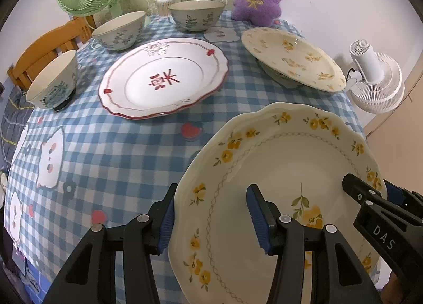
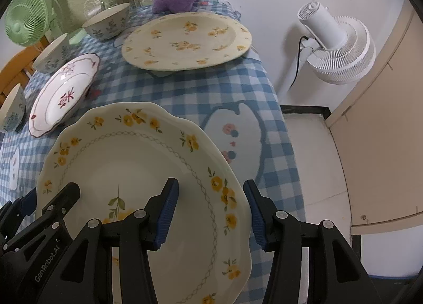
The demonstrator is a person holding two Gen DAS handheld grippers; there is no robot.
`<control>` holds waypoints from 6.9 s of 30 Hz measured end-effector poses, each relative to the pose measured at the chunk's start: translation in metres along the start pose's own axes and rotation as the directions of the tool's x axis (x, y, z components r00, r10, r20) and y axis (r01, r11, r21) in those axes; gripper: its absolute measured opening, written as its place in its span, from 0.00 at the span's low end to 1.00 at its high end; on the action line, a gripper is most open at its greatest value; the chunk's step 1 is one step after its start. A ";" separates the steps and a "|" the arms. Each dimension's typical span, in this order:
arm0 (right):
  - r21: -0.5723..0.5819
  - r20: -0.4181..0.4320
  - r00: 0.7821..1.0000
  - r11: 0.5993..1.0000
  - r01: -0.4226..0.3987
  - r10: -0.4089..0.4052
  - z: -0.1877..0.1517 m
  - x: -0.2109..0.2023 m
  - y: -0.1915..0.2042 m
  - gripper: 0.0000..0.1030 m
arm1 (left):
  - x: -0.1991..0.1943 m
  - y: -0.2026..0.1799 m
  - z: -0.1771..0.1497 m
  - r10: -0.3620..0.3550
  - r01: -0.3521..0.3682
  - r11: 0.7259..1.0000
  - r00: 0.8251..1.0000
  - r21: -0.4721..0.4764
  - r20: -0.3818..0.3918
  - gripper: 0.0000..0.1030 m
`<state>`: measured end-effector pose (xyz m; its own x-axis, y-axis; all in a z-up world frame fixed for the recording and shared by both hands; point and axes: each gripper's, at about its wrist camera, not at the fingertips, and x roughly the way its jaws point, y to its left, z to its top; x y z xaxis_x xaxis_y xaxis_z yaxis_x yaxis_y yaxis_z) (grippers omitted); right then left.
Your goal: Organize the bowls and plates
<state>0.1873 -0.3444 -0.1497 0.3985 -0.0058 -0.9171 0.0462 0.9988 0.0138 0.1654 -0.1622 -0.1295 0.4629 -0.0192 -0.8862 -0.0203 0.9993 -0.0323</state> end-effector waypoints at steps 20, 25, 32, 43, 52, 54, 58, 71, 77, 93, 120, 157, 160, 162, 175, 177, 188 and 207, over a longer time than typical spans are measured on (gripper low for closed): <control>-0.006 -0.016 1.000 1.000 -0.020 0.020 -0.003 0.009 -0.006 0.68 | 0.008 -0.017 -0.003 -0.013 0.013 1.000 1.000 0.018 -0.006 0.70; 0.009 -0.010 1.000 1.000 -0.013 0.013 -0.004 0.003 -0.012 0.75 | 0.003 -0.018 -0.003 -0.006 0.005 0.999 1.000 0.032 0.012 0.77; 0.015 0.016 1.000 1.000 -0.023 0.023 -0.001 -0.011 -0.018 0.75 | -0.006 -0.018 0.000 -0.022 0.020 0.999 0.999 0.048 0.032 0.78; 0.008 0.115 0.993 0.999 -0.039 0.038 0.008 -0.049 -0.016 0.77 | -0.041 -0.017 0.013 -0.016 0.011 0.999 0.993 0.047 0.120 0.83; 0.023 0.197 0.980 0.999 -0.046 0.040 0.020 -0.091 -0.019 0.77 | -0.077 -0.019 0.030 -0.023 0.011 0.998 0.978 0.058 0.207 0.83; 0.042 0.217 0.975 0.998 -0.054 0.044 0.025 -0.103 -0.021 0.77 | -0.087 -0.020 0.035 -0.024 0.010 0.998 0.973 0.061 0.231 0.84; 0.064 0.256 0.965 0.995 -0.080 0.061 0.034 -0.122 -0.024 0.77 | -0.103 -0.019 0.044 -0.032 0.018 0.998 0.966 0.056 0.256 0.84; -0.008 0.370 0.928 0.999 -0.054 0.053 0.072 -0.173 -0.016 0.77 | -0.146 -0.016 0.079 -0.044 0.041 0.999 0.954 0.014 0.295 0.84; -0.026 0.400 0.914 0.998 -0.055 0.061 0.089 -0.183 -0.016 0.77 | -0.155 -0.019 0.097 -0.027 0.020 1.000 0.941 0.023 0.338 0.84; -0.090 0.431 0.899 0.995 -0.037 0.073 0.139 -0.164 -0.026 0.77 | -0.136 -0.041 0.145 0.011 -0.032 0.998 0.934 0.052 0.356 0.84; -0.130 0.268 0.959 0.990 -0.053 0.087 0.204 -0.020 -0.033 0.67 | -0.004 -0.069 0.205 0.018 -0.052 0.990 0.968 0.133 0.249 0.83; -0.147 0.083 0.996 0.989 -0.017 0.029 0.213 0.101 -0.029 0.62 | 0.120 -0.080 0.212 0.064 -0.064 0.978 0.998 0.199 0.010 0.58; -0.151 0.069 0.997 0.988 -0.016 0.026 0.213 0.106 -0.029 0.61 | 0.121 -0.080 0.211 0.061 -0.063 0.976 0.998 0.207 0.015 0.58; -0.152 0.060 0.998 0.988 -0.010 0.019 0.212 0.109 -0.030 0.59 | 0.121 -0.080 0.211 0.060 -0.062 0.977 0.998 0.206 0.014 0.58; -0.147 0.051 0.999 0.989 0.006 0.002 0.212 0.111 -0.030 0.55 | 0.121 -0.081 0.211 0.072 -0.073 0.975 0.997 0.209 0.014 0.58; -0.145 0.050 0.999 0.989 0.011 -0.004 0.212 0.111 -0.029 0.55 | 0.121 -0.081 0.211 0.071 -0.073 0.976 0.997 0.205 0.015 0.58; -0.131 0.050 0.998 0.991 0.031 -0.024 0.214 0.108 -0.026 0.56 | 0.118 -0.080 0.211 0.068 -0.069 0.978 0.998 0.194 0.011 0.56; -0.113 0.028 1.000 0.994 0.012 -0.009 0.203 0.106 -0.025 0.55 | 0.114 -0.079 0.199 0.093 -0.094 0.978 0.996 0.187 0.013 0.57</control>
<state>0.4143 -0.3796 -0.1666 0.4239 -0.0158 -0.9056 -0.0528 0.9977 -0.0421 0.3961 -0.2370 -0.1365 0.4706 0.0746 -0.8792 0.1022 0.9851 0.1383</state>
